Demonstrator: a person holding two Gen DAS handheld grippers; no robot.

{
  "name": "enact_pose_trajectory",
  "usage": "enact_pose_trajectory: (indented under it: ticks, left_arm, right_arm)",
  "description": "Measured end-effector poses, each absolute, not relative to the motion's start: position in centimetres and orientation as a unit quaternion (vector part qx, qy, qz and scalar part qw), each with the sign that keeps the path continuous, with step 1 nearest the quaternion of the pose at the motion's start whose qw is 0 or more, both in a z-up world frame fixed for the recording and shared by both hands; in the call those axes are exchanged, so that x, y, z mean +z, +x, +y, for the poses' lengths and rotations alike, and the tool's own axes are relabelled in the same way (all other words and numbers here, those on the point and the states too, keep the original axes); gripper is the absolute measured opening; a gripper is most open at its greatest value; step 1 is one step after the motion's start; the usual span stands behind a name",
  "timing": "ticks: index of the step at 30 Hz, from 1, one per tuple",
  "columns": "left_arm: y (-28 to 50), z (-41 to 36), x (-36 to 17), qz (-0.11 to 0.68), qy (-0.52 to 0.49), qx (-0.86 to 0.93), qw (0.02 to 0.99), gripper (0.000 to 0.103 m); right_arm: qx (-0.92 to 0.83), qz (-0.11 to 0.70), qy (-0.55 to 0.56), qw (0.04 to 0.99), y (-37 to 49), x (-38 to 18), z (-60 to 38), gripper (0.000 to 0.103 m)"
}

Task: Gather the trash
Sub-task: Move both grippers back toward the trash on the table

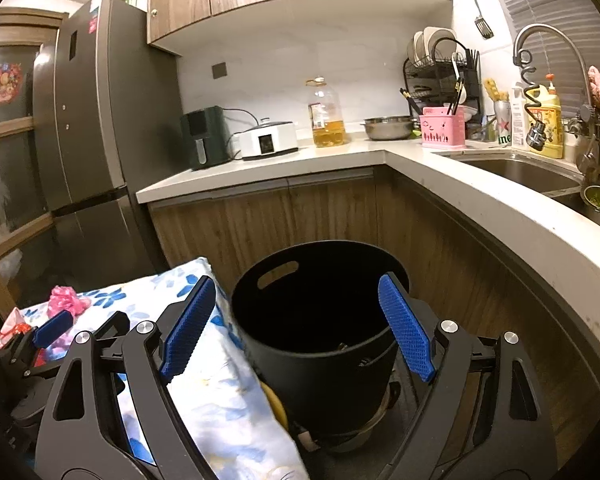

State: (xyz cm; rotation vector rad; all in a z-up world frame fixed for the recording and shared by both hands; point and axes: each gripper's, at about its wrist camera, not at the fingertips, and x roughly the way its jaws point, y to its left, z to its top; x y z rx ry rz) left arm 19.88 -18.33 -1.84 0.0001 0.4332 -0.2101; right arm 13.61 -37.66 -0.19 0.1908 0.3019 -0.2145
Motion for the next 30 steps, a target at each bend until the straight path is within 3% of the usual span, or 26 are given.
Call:
enact_pose_trajectory:
  ticks: [13,30]
  left_arm:
    - [15.3,-9.7,-2.8,0.204,-0.029,-0.031,0.978,0.089]
    - [11.2,4.6,-5.3,0.204,-0.059,0.14,0.967,0.089]
  right_arm:
    - [-0.074,0.132,0.107,0.983,10.8,-0.7,-32.2,0.083]
    - [0.084,0.17,0.062,0.98,12.2,-4.0,-18.1,0.083]
